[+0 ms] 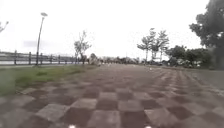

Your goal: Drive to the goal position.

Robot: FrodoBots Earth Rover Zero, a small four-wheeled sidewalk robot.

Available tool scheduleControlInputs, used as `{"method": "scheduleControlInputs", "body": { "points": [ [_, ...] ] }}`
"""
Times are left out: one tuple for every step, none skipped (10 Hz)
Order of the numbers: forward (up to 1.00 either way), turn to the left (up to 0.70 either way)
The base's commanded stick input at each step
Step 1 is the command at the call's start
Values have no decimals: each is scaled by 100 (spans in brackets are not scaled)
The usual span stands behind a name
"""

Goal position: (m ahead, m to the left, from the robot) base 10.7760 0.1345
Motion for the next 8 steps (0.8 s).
{"method": "scheduleControlInputs", "body": {
  "points": [
    [85, 0],
    [85, 0],
    [85, 0],
    [85, 0],
    [85, 0],
    [85, 0],
    [85, 0],
    [85, 0]
  ]
}}
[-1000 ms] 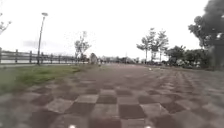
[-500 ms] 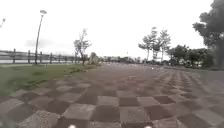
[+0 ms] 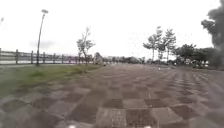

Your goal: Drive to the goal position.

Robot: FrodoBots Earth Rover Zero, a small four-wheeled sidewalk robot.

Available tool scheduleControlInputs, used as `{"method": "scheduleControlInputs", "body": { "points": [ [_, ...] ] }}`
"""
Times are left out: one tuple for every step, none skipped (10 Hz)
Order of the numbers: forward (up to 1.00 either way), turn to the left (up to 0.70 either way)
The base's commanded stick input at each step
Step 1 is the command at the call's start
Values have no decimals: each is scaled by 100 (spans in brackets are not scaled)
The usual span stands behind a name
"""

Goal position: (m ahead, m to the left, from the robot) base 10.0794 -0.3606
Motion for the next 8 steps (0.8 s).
{"method": "scheduleControlInputs", "body": {
  "points": [
    [85, 0],
    [85, 0],
    [85, 0],
    [85, -1],
    [85, -14],
    [85, -24],
    [85, -31],
    [85, -25]
  ]
}}
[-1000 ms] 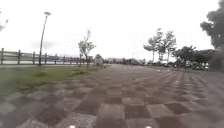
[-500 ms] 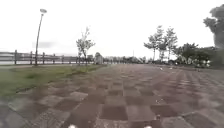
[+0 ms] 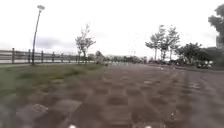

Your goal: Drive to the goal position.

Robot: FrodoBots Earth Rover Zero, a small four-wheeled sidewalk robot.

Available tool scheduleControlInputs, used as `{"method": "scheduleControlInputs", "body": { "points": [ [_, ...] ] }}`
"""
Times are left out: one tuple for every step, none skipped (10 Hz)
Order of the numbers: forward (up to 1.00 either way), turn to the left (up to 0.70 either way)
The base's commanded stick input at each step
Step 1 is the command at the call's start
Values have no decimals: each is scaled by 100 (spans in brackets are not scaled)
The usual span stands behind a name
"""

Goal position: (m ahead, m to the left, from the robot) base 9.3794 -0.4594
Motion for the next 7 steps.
{"method": "scheduleControlInputs", "body": {
  "points": [
    [85, -5],
    [85, 0],
    [85, 0],
    [85, 0],
    [85, 0],
    [85, 0],
    [85, 0]
  ]
}}
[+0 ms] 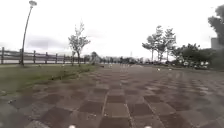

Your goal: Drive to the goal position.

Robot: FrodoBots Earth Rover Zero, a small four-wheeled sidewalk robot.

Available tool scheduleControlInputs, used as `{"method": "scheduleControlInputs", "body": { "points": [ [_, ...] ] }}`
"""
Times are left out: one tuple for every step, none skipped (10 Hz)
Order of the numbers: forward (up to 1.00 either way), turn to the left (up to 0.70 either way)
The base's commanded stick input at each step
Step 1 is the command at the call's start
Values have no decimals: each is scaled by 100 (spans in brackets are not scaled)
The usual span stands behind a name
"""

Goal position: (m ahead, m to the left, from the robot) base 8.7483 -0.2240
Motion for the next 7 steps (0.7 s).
{"method": "scheduleControlInputs", "body": {
  "points": [
    [85, 0],
    [85, 0],
    [85, 0],
    [85, 0],
    [85, 0],
    [85, 0],
    [85, 0]
  ]
}}
